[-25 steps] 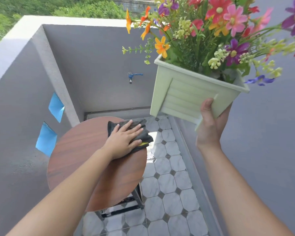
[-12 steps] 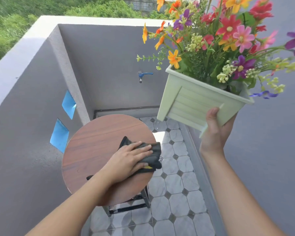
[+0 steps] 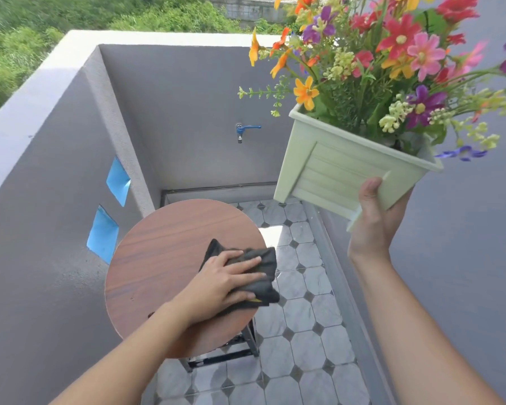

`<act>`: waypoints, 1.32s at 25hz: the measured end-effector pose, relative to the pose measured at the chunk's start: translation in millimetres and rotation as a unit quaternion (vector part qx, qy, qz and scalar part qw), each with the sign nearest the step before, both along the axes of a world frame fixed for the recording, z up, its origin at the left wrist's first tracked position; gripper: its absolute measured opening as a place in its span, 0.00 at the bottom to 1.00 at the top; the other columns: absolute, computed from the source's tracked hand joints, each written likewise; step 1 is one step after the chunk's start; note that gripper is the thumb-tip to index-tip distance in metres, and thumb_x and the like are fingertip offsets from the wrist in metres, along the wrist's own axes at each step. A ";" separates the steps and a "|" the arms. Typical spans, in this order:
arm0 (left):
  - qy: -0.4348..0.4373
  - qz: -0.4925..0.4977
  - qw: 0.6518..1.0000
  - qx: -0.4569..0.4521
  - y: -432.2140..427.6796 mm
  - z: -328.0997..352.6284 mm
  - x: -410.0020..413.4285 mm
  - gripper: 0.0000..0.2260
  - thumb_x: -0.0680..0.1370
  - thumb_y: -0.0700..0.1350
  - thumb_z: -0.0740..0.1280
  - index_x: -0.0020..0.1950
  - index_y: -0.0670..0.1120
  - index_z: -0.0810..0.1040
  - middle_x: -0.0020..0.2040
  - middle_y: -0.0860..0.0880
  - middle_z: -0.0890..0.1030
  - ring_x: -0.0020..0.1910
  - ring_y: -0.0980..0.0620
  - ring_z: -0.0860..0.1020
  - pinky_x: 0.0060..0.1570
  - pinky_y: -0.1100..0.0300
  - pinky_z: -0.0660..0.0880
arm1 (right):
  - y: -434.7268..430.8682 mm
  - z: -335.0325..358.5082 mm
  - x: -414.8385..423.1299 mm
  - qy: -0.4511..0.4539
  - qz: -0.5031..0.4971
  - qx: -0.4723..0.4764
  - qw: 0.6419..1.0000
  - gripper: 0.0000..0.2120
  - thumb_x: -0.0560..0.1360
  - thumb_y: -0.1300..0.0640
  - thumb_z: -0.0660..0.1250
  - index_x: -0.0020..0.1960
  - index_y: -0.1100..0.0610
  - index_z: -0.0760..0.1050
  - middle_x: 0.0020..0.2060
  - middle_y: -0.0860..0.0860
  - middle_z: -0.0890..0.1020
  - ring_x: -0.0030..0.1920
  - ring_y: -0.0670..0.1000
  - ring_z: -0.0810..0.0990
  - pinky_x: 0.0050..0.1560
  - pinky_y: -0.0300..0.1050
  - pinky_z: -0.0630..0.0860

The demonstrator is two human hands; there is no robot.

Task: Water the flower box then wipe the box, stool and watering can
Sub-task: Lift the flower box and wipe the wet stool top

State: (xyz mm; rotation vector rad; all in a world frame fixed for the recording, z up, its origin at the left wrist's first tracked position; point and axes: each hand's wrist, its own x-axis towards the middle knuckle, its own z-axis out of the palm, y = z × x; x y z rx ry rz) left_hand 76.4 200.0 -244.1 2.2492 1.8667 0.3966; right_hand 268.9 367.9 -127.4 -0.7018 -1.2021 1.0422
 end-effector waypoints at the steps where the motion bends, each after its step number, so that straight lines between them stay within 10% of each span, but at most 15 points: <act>1: 0.006 -0.031 0.999 0.003 -17.0 0.6 3.2 0.19 0.78 0.64 0.53 0.67 0.61 0.70 0.71 0.58 0.69 0.68 0.48 0.65 0.65 0.52 0.66 | 2.1 0.3 2.8 -0.001 -0.003 0.002 1.000 0.34 0.72 0.51 0.66 0.72 0.63 0.58 0.54 0.49 0.72 0.51 0.38 0.75 0.55 0.32 0.70; 6: 0.004 -0.048 0.999 0.017 -92.5 1.6 -35.7 0.18 0.80 0.60 0.55 0.66 0.58 0.72 0.69 0.59 0.71 0.68 0.55 0.65 0.67 0.65 0.59 | 8.7 3.6 13.5 -0.007 -0.009 0.002 1.000 0.35 0.71 0.49 0.67 0.72 0.63 0.58 0.57 0.52 0.72 0.54 0.42 0.75 0.57 0.35 0.71; 13: -0.025 0.306 0.951 0.036 -27.6 -4.2 -105.7 0.23 0.74 0.57 0.62 0.59 0.42 0.80 0.62 0.41 0.79 0.55 0.33 0.75 0.59 0.56 0.63 | 5.1 3.0 14.5 0.010 -0.013 0.000 1.000 0.29 0.74 0.57 0.65 0.72 0.58 0.58 0.60 0.49 0.73 0.58 0.42 0.75 0.59 0.37 0.70; 23: -0.012 -0.019 1.000 -0.006 -93.0 4.5 -11.7 0.18 0.81 0.57 0.52 0.64 0.54 0.74 0.68 0.57 0.72 0.65 0.55 0.64 0.68 0.71 0.54 | 1.8 2.7 11.5 0.004 -0.006 0.007 1.000 0.30 0.75 0.57 0.64 0.73 0.62 0.57 0.59 0.52 0.72 0.57 0.42 0.74 0.59 0.35 0.70; 27: -0.046 0.159 0.986 0.024 -119.2 4.4 -84.6 0.22 0.80 0.61 0.51 0.63 0.51 0.76 0.64 0.51 0.76 0.60 0.53 0.68 0.65 0.73 0.56 | 0.7 5.9 10.6 0.011 0.006 0.011 1.000 0.32 0.75 0.54 0.65 0.74 0.61 0.56 0.62 0.52 0.72 0.59 0.42 0.74 0.59 0.36 0.70; 33: -0.048 0.402 0.914 0.025 -2.6 -9.1 -148.7 0.15 0.77 0.42 0.68 0.63 0.41 0.77 0.67 0.39 0.74 0.60 0.34 0.72 0.63 0.48 0.66 | 3.1 6.5 3.6 0.005 0.004 0.023 1.000 0.26 0.76 0.55 0.64 0.70 0.58 0.59 0.58 0.48 0.73 0.55 0.38 0.75 0.57 0.33 0.70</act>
